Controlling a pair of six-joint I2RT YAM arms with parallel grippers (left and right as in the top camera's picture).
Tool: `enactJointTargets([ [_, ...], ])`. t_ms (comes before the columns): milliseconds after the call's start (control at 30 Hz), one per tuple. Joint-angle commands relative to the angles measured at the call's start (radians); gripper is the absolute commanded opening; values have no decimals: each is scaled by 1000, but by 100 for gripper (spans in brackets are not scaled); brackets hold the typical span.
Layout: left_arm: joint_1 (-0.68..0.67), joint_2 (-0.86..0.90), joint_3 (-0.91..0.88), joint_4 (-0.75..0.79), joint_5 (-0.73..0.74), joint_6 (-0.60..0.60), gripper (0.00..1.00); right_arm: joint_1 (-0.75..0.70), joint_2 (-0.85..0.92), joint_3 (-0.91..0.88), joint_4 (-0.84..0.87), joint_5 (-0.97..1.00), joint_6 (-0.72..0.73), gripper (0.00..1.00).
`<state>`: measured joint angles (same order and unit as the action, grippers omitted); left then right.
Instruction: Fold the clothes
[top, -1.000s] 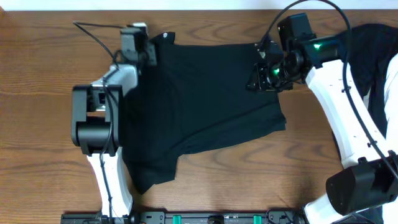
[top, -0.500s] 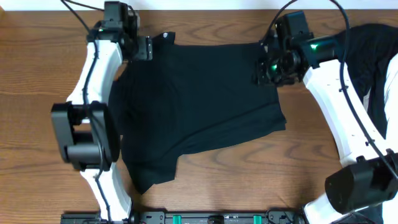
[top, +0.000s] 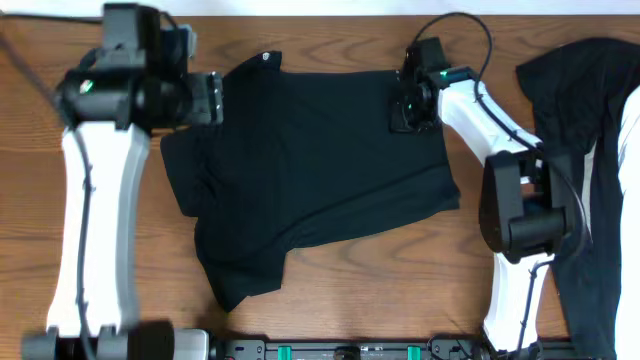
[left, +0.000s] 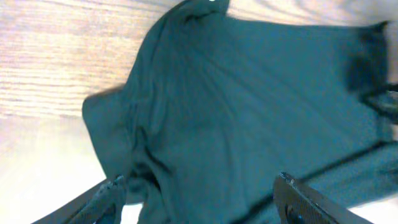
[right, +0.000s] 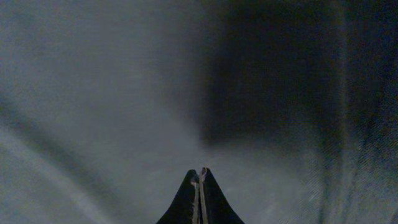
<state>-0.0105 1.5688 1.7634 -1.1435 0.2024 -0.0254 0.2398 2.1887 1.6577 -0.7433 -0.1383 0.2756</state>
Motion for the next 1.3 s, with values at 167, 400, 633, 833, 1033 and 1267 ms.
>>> enactJointTargets([
  [167, -1, -161, 17, -145, 23, -6, 78, -99, 61, 5, -26, 271, 16, 2],
  [400, -1, -196, 17, -276, 24, -15, 78, -248, 77, 5, -110, 294, 68, 1],
  [633, -1, -196, 7, -370, 26, -32, 78, -328, 29, 11, -172, 90, -18, 1],
  [833, -2, -196, 7, -450, 26, -37, 62, -349, -133, 11, -221, -139, -115, 19],
  [1033, -2, -253, -64, -475, 26, -114, 57, -347, -364, 11, -318, -213, -124, 49],
  [1267, -26, -458, -456, -282, 69, -214, 62, -341, -553, 11, -467, -210, -124, 61],
])
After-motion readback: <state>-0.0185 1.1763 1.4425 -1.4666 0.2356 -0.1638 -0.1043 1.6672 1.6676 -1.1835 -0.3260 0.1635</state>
